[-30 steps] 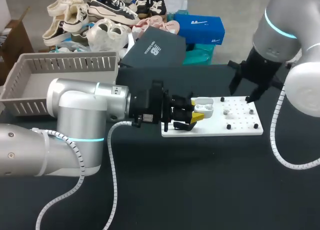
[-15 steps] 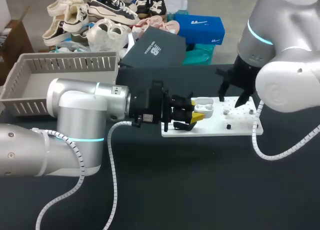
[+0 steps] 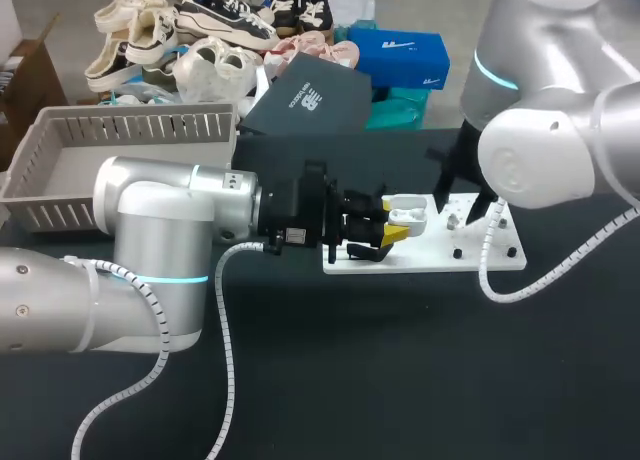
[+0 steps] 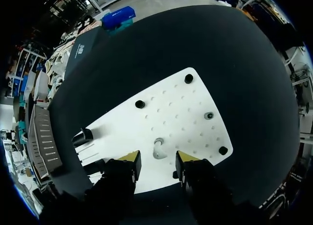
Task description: Pick up each earbud case from the left stands, insert the matching earbuds, close the lid, and place the case in the box.
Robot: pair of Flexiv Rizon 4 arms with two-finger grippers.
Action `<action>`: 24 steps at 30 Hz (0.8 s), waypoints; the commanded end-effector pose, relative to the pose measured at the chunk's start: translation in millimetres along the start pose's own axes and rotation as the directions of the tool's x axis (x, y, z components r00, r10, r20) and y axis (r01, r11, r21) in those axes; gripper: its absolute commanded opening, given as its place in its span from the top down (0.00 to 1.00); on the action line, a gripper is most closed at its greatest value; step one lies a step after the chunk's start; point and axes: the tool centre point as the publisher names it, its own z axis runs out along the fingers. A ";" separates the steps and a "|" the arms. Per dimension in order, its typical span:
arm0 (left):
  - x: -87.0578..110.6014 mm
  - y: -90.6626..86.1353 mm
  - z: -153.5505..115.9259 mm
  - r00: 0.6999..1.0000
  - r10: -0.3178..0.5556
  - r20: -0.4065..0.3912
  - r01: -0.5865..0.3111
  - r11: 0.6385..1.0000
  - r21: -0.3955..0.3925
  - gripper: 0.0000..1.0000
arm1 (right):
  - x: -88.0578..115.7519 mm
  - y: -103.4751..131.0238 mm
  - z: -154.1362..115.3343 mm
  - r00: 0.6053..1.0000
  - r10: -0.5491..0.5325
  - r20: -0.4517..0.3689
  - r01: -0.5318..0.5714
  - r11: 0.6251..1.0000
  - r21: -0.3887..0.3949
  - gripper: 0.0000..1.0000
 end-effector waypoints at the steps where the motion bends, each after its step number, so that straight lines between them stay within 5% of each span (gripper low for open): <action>1: 0.8 -0.3 0.8 1.000 0.002 0.001 -0.002 1.000 -0.003 1.00 | 2.1 -1.2 1.1 1.000 0.007 0.001 -0.007 1.000 0.009 0.57; 24: 0.8 -0.3 0.8 1.000 0.002 0.001 -0.002 1.000 -0.003 1.00 | 6.2 -3.7 13.4 0.994 0.105 -0.004 -0.105 0.992 -0.065 0.62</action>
